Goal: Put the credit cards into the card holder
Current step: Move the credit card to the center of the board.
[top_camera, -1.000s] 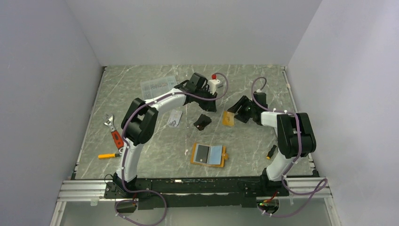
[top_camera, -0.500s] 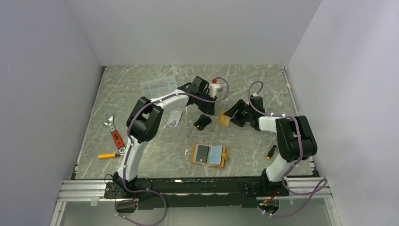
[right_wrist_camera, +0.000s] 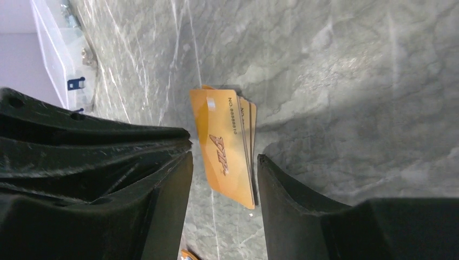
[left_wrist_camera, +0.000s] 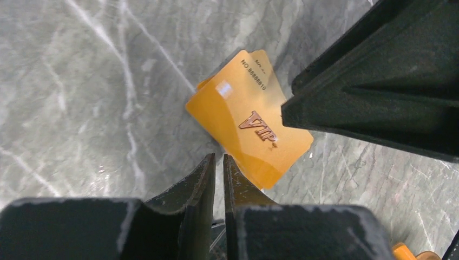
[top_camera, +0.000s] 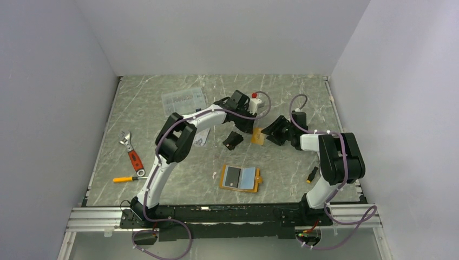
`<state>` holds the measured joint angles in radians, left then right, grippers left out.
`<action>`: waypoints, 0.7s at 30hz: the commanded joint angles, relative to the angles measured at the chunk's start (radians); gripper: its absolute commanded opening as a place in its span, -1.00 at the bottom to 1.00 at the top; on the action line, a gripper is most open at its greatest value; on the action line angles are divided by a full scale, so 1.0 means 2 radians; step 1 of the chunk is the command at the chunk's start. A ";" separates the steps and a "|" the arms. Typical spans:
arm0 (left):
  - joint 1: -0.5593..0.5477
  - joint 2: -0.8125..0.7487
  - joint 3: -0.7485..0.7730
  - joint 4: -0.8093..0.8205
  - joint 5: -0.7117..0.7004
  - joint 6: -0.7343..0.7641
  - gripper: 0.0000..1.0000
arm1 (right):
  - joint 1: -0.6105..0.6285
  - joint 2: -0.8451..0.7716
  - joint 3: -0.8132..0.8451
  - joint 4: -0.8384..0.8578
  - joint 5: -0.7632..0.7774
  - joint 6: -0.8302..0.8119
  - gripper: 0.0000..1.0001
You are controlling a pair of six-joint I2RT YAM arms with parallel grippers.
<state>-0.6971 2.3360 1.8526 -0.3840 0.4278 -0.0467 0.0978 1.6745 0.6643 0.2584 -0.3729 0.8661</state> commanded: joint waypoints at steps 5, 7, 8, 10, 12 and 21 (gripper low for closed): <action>-0.008 0.013 0.014 0.001 -0.005 -0.011 -0.67 | -0.037 0.047 0.016 -0.057 0.030 -0.030 0.02; -0.008 0.014 0.014 -0.002 -0.004 -0.009 -0.67 | -0.037 0.063 0.031 -0.059 0.024 -0.035 0.02; -0.008 0.014 0.014 -0.003 -0.003 -0.008 -0.67 | -0.037 0.072 0.039 -0.056 0.020 -0.034 0.03; -0.008 0.012 0.008 -0.001 -0.003 -0.007 -0.68 | -0.037 0.086 0.045 -0.052 0.010 -0.033 0.02; -0.007 0.007 0.000 0.004 -0.004 -0.006 -0.68 | -0.034 0.093 0.044 -0.042 0.000 -0.030 0.02; -0.005 -0.020 -0.042 0.018 -0.001 -0.009 -0.69 | 0.003 0.094 -0.013 -0.006 -0.022 -0.005 0.03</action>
<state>-0.7120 2.3440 1.8229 -0.3412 0.4297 -0.0650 0.0597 1.8069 0.7418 0.3645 -0.4568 0.8696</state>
